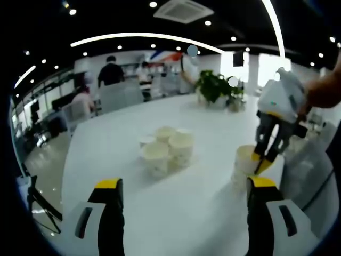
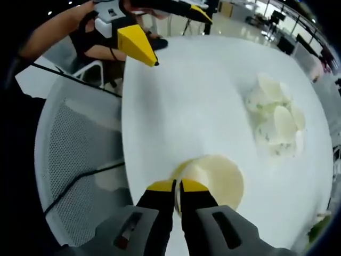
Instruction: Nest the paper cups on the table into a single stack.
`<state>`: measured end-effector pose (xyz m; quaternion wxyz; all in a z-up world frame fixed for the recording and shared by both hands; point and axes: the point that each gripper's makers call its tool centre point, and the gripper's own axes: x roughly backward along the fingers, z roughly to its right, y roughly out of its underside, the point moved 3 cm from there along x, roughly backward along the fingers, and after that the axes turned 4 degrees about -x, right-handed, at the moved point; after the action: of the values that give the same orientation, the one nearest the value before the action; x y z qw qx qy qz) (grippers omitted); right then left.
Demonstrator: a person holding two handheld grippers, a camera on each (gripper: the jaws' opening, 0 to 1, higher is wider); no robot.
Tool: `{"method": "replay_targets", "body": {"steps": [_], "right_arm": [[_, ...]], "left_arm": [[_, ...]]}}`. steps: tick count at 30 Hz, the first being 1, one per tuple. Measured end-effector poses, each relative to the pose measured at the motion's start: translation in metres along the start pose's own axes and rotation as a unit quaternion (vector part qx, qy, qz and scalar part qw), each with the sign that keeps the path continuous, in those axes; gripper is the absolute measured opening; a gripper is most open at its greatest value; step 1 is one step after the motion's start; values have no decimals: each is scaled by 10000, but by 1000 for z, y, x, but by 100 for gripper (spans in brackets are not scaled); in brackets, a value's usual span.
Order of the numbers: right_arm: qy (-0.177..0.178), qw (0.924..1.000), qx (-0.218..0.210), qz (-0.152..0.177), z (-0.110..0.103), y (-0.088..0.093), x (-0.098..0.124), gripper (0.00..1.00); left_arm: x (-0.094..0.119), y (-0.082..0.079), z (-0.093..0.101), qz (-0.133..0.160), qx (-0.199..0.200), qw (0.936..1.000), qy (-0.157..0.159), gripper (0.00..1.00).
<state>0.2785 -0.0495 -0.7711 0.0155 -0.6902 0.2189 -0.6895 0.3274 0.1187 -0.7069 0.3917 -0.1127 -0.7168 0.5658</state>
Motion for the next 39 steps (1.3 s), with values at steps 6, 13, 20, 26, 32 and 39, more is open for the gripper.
{"method": "replay_targets", "body": {"steps": [6,13,20,26,32,39], "right_arm": [[68,10000,7,50,4,0,3,10],[210,9993,-6,299,11,-5,12,22],[310,9985,22,457,15,-10,22,26],[214,9962,-23,843,13,-15,29,35],[243,9862,-467,1570,21,-14,49,43],[704,9628,-725,2506,49,-13,85,48]], "left_arm": [[0,-2,1,-1,-14,10000,5,94],[0,0,2,-34,-27,10000,17,93],[1,0,1,-30,-29,10000,-5,93],[2,-4,5,73,-16,9999,68,96],[3,-8,6,186,4,9998,46,98],[2,-9,5,233,45,9997,60,98]]}}
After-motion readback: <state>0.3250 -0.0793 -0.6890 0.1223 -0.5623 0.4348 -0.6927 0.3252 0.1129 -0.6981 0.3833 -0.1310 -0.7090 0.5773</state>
